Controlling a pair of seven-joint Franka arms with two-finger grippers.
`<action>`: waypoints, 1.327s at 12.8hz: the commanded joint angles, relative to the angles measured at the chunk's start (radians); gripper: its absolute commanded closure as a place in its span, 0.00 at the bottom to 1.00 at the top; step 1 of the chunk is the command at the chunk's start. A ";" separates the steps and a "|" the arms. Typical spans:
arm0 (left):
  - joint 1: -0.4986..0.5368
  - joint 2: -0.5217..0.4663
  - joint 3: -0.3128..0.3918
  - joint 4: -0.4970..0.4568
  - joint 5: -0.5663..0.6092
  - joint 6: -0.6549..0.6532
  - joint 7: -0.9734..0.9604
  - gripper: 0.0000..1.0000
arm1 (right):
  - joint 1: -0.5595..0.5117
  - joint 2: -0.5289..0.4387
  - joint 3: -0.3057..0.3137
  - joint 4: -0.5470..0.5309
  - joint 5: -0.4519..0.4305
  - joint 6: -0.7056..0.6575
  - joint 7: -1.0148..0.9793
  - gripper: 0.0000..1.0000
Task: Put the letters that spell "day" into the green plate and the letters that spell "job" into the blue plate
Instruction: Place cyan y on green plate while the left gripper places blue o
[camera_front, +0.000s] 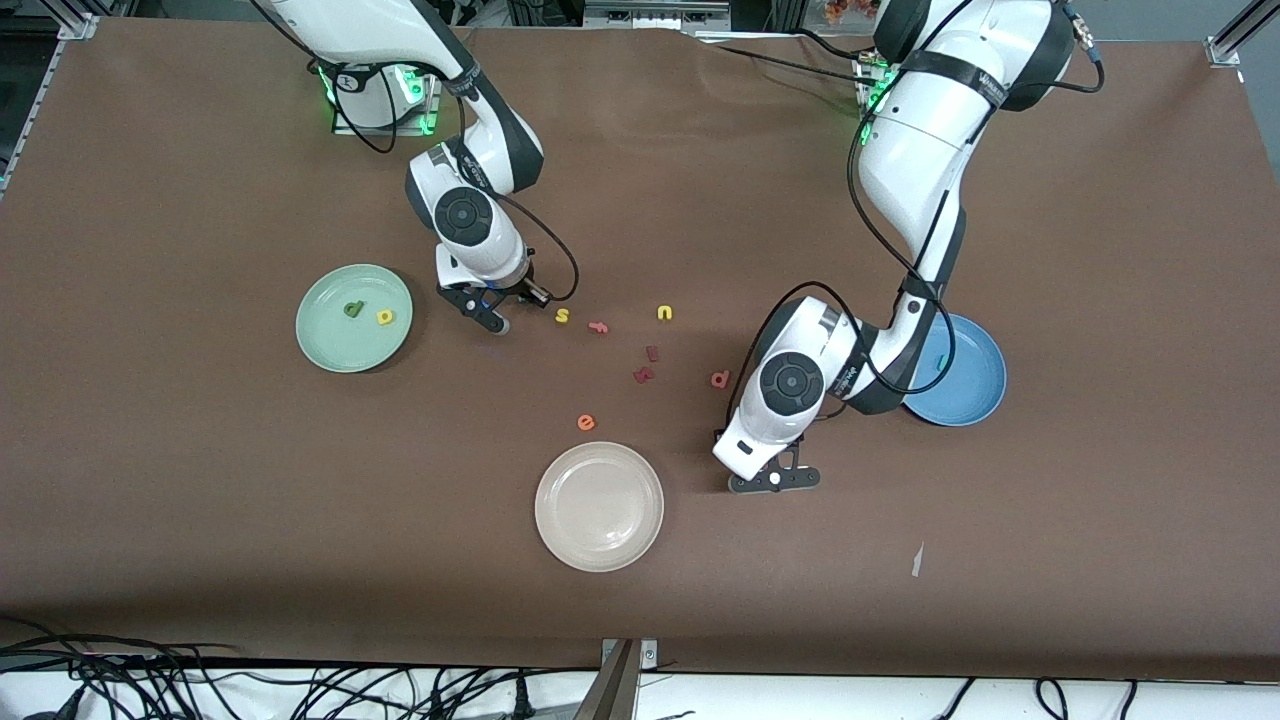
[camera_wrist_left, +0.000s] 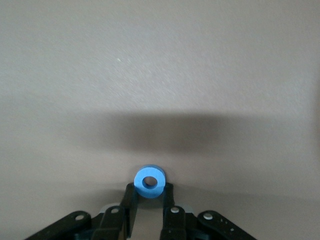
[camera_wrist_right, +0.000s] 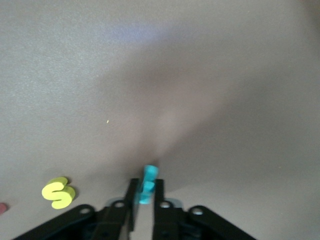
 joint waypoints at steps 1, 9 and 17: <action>0.043 -0.058 -0.004 -0.015 0.023 -0.049 0.007 1.00 | 0.000 -0.015 0.002 -0.014 -0.010 -0.004 0.011 0.95; 0.247 -0.541 -0.027 -0.741 0.023 0.171 0.332 1.00 | -0.002 -0.167 -0.176 0.029 -0.058 -0.305 -0.373 1.00; 0.430 -0.650 -0.030 -0.977 0.038 0.262 0.686 0.05 | -0.040 -0.077 -0.498 0.001 -0.050 -0.247 -1.014 1.00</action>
